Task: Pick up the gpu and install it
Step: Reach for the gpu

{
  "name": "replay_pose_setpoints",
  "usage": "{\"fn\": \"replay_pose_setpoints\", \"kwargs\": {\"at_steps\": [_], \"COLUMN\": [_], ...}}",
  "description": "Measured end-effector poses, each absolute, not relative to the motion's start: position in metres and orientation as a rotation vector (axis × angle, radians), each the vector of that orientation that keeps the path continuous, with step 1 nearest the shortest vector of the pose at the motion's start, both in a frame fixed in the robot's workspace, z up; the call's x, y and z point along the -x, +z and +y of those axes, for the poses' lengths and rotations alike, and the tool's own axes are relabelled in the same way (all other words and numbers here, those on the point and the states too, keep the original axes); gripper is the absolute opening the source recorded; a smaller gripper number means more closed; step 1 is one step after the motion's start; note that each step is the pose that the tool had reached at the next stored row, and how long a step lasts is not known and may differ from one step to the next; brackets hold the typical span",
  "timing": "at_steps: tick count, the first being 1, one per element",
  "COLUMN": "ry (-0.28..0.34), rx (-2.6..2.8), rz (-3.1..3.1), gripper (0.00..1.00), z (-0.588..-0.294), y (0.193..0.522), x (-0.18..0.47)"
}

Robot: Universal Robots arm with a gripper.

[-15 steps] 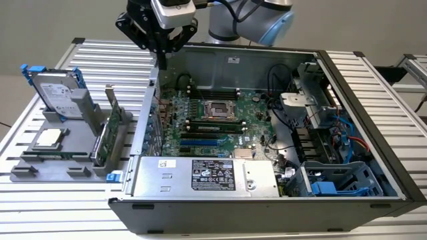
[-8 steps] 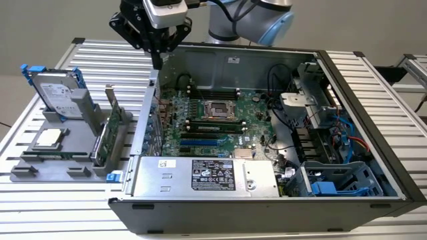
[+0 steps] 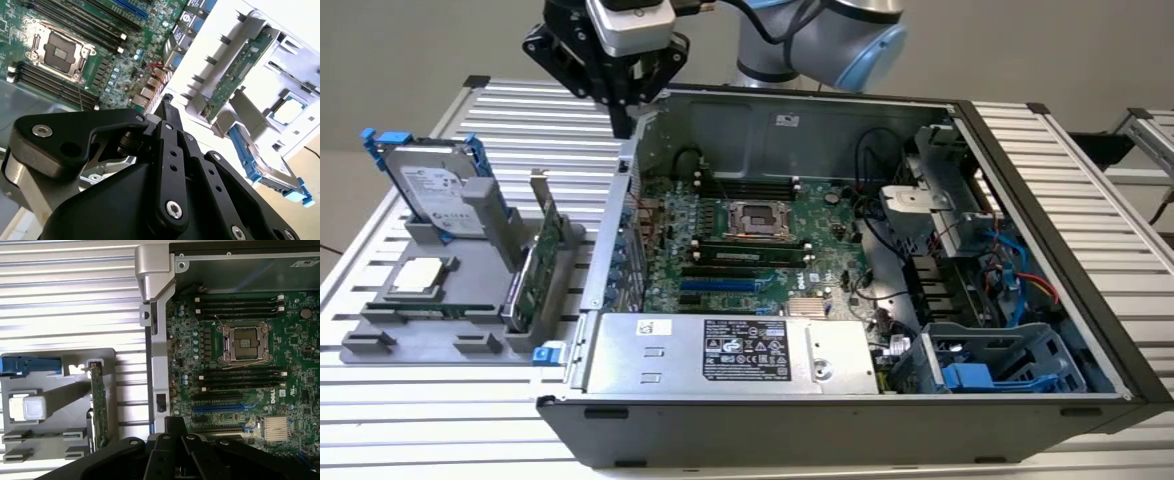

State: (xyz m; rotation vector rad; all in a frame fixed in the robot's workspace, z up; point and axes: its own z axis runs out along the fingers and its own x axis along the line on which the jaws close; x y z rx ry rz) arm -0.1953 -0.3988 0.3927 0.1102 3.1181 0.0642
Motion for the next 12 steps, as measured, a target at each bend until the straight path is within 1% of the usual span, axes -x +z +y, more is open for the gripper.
{"fn": "replay_pose_setpoints", "kwargs": {"at_steps": [12], "ry": [0.064], "rx": [-0.110], "rz": [3.118], "gripper": [0.00], "z": [-0.399], "y": [0.393], "x": [0.212]}}
